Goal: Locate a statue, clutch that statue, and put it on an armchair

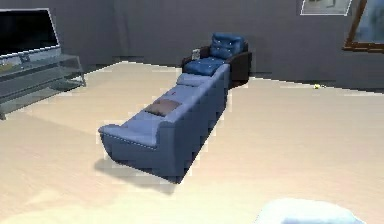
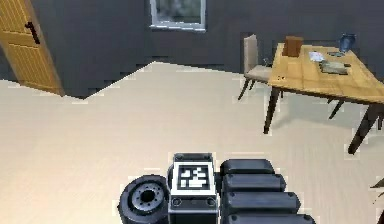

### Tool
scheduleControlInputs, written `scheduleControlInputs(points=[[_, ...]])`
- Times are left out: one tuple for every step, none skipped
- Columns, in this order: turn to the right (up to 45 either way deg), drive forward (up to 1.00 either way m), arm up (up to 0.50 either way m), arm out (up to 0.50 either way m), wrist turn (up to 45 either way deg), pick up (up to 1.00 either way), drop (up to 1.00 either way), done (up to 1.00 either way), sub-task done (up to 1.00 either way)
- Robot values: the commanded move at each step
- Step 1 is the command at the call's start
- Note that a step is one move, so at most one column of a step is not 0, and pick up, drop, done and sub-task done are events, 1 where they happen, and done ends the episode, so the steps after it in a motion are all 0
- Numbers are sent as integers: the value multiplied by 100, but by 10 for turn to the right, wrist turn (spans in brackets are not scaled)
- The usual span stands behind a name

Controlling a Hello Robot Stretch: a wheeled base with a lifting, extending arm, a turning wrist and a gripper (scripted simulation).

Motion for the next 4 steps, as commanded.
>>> scheduleControlInputs(points=[[450, 0, 0, 0, 0, 0, 0, 0, 0], [60, 0, 0, 0, 0, 0, 0, 0, 0], [30, 0, 0, 0, 0, 0, 0, 0, 0], [-450, 0, 0, 0, 0, 0, 0, 0, 0]])
